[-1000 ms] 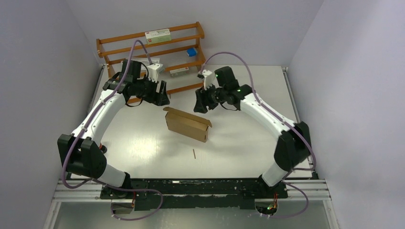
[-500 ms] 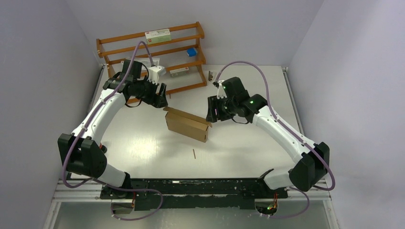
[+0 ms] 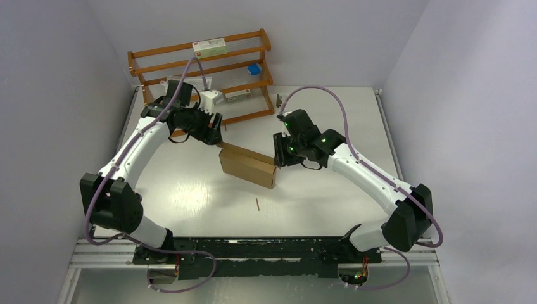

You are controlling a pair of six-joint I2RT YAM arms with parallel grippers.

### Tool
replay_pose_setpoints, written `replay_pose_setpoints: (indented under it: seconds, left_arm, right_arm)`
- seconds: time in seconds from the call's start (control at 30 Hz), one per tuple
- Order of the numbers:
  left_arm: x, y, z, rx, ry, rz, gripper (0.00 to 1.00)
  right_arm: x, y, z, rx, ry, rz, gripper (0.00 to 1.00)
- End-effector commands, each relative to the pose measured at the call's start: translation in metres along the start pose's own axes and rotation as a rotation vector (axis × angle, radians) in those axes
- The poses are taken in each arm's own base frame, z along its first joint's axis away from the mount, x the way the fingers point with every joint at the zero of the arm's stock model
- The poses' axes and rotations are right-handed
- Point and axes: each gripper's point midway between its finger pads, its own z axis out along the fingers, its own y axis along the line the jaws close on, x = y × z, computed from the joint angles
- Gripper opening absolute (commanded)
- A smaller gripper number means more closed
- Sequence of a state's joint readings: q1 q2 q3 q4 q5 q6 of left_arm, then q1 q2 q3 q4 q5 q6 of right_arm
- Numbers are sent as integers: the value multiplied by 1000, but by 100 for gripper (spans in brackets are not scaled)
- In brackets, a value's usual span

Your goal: Fold the paper box

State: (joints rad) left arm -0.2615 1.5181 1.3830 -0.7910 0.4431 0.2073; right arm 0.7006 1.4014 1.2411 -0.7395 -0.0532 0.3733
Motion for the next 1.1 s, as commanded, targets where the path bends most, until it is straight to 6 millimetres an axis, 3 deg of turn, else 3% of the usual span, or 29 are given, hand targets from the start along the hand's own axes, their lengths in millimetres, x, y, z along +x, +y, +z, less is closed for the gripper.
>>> replay_pose_setpoints:
  seconds: [0.0,0.2,0.57,1.07]
  left_arm:
    - [-9,-3,0,10,-6,35,69]
    - [-7,-7,5,37,12,39,67]
    - [-6,-6,5,33,37,34,64]
    - [-3,-2,18,54,62,71,62]
  right_arm:
    - [2,-7,3,34,-10,2,39]
    - [5,2,10,-17,5,2,28]
    - [4,-9,17,36,17,-38,1]
    - [-1,-8,14,28,8,-100,0]
